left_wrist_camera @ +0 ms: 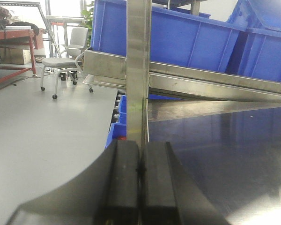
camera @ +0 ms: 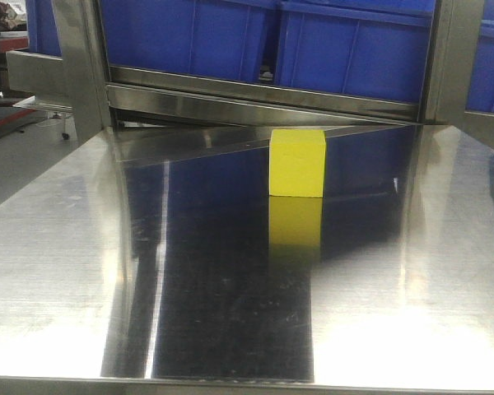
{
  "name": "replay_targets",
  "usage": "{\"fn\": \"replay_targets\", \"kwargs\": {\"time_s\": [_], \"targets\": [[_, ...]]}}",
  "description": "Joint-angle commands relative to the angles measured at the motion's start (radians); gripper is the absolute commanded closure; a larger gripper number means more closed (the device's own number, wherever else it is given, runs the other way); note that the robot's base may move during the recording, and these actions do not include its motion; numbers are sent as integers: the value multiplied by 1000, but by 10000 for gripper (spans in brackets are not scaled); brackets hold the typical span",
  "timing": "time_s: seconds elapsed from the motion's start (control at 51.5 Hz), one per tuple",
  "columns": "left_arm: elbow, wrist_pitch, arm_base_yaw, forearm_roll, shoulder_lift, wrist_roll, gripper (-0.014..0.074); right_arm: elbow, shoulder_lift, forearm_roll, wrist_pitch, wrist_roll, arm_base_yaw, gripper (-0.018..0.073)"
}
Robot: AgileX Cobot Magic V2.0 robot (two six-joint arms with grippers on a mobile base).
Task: Place yellow foam block on left shelf second layer
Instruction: 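Move the right gripper toward the yellow foam cube on the table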
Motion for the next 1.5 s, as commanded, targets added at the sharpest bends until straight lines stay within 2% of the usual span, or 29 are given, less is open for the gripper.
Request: {"fn": "replay_targets", "kwargs": {"time_s": [0.0,0.583,0.816,0.952,1.088,1.38,1.477], "targets": [[24,-80,-7,-4,4,-2,461,-22,-22,-8,-90,-1,-2,524],[24,-80,-7,-4,4,-2,461,-22,-22,-8,-115,-1,-2,524],[24,-80,-7,-4,4,-2,461,-37,-22,79,-231,-1,-2,524],[24,-80,-7,-4,4,-2,461,-123,-20,80,-246,-1,-2,524],[24,-80,-7,-4,4,-2,461,-257,22,80,-118,-1,-2,524],[24,-80,-7,-4,4,-2,461,-619,349,80,365,-1,6,521],[24,-80,-7,-4,4,-2,461,-703,465,81,448,-1,55,458]]}}
